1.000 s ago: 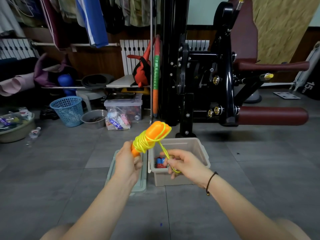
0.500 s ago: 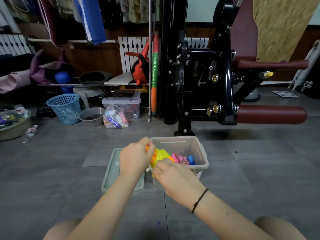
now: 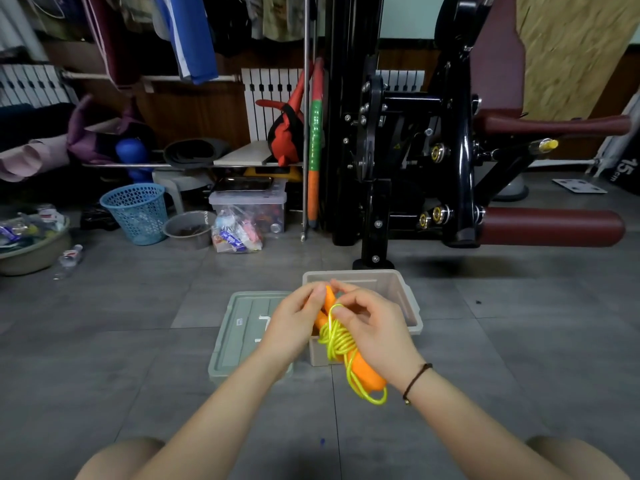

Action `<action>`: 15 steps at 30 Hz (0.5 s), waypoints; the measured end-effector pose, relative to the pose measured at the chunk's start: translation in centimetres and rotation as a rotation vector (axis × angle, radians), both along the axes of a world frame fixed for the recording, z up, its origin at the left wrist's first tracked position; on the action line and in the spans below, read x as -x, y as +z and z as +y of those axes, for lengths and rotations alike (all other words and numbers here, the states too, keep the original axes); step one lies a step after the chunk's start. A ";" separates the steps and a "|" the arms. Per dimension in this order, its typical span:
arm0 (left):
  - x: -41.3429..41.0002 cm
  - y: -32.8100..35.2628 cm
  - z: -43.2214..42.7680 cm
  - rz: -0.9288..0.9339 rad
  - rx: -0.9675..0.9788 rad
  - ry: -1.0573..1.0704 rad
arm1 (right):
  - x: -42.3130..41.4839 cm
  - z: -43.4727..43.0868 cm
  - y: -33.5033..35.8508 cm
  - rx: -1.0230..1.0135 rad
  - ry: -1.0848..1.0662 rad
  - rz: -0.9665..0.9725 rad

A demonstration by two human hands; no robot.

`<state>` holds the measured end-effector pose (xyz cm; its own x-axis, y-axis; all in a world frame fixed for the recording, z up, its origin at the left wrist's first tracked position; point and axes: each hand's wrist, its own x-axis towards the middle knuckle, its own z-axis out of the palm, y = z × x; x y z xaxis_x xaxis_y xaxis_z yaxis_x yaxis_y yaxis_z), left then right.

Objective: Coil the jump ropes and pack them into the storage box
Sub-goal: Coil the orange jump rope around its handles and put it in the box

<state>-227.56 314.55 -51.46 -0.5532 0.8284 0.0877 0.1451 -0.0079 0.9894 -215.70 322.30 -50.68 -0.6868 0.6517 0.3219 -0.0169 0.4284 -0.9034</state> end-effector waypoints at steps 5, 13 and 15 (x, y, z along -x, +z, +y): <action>0.4 1.3 -0.8 -0.102 -0.048 -0.183 | 0.1 0.2 0.8 -0.017 -0.122 -0.070; -0.1 2.2 -1.3 0.341 0.068 0.052 | 1.1 -0.4 1.4 -0.192 -0.242 -0.114; -0.3 2.7 -1.2 0.440 0.084 0.119 | 1.5 -0.5 1.7 -0.236 -0.267 -0.100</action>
